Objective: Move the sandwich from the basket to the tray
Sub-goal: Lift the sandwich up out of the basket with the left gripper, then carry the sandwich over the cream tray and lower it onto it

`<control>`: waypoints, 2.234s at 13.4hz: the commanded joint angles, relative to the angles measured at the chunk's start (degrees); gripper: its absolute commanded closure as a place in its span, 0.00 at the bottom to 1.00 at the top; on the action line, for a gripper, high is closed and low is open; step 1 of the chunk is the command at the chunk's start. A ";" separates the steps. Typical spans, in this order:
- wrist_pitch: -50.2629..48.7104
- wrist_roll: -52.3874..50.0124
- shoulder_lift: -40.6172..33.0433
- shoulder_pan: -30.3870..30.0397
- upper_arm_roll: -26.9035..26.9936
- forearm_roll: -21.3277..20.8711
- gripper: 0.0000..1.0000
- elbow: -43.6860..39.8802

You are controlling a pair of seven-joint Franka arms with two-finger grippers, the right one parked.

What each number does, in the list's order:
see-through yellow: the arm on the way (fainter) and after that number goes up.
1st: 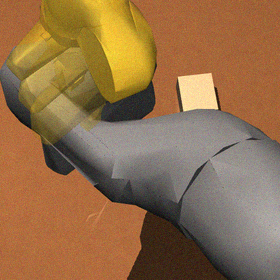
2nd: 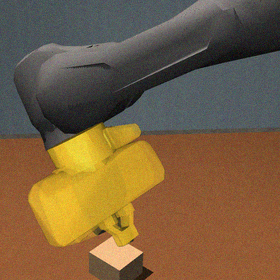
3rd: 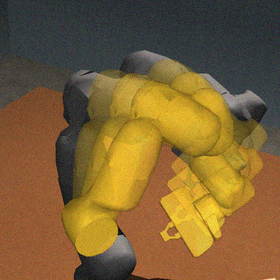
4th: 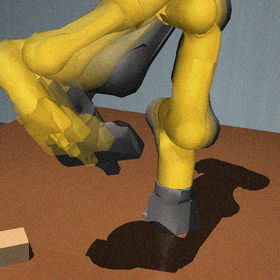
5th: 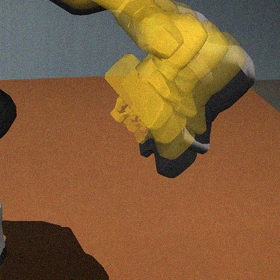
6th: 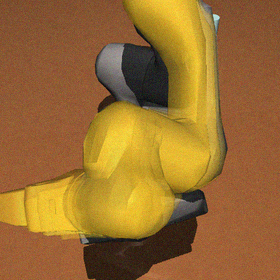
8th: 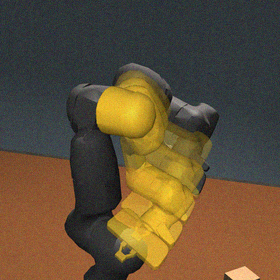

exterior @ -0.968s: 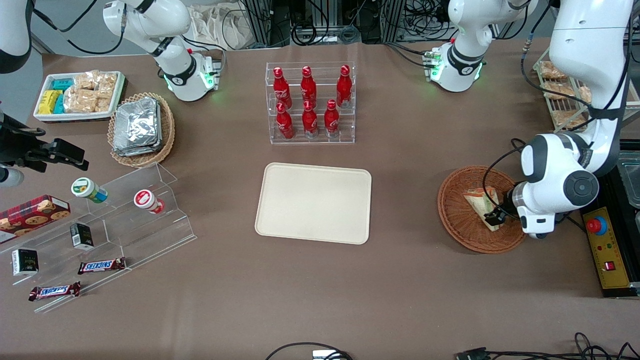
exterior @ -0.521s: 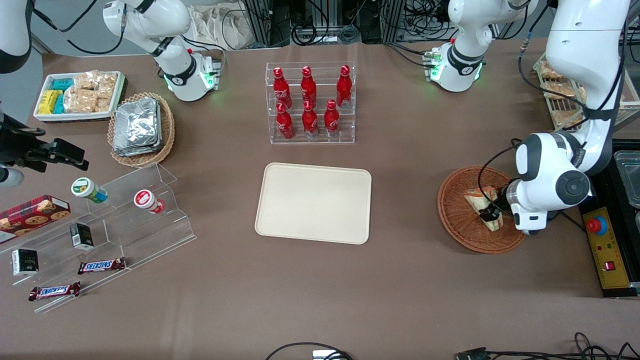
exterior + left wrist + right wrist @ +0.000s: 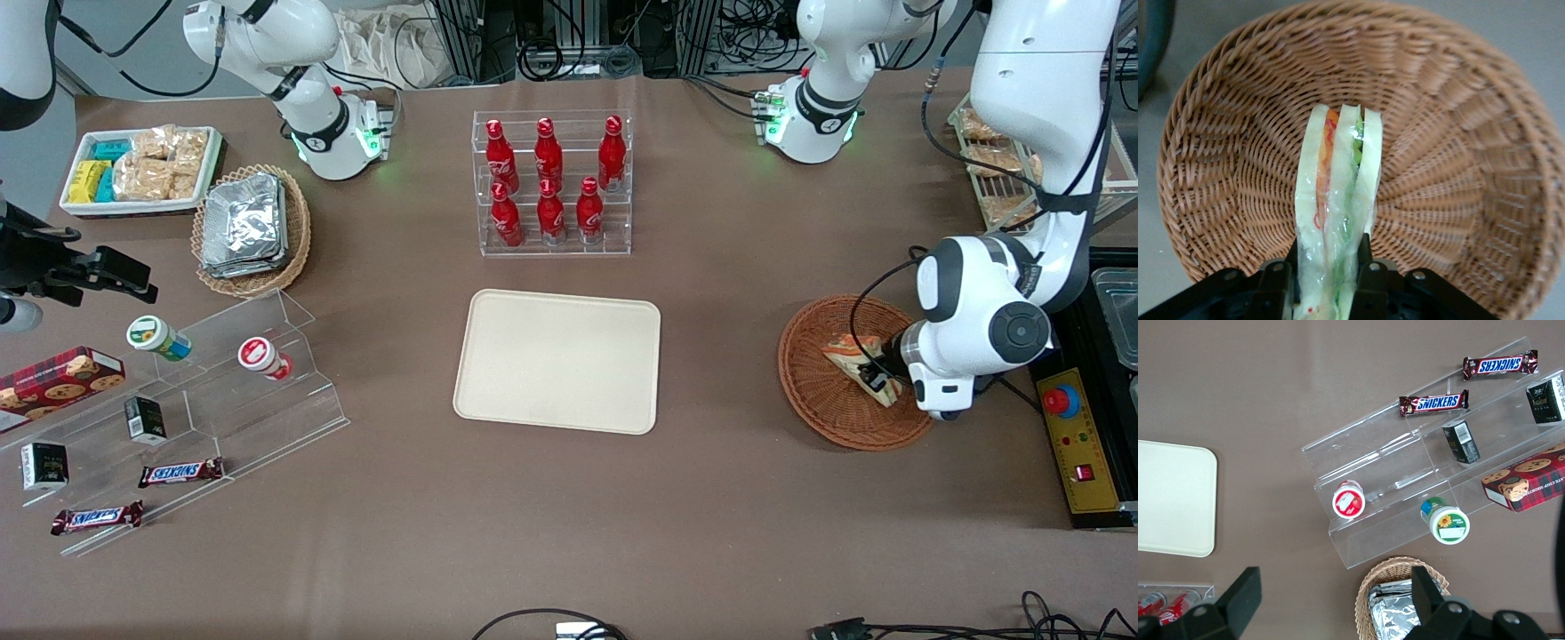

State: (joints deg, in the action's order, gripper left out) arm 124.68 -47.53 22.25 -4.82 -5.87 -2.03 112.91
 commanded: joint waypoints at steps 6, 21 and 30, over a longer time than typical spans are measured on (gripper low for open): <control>-29.54 14.22 -1.86 0.08 -4.92 0.63 1.00 -26.83; -6.91 15.01 23.01 16.78 -21.29 -4.21 1.00 -32.05; -14.97 14.13 18.20 15.90 -21.12 -4.38 0.00 -30.38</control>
State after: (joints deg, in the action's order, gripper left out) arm 113.65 -32.85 44.96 11.32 -27.08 -5.48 82.21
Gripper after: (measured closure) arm 0.396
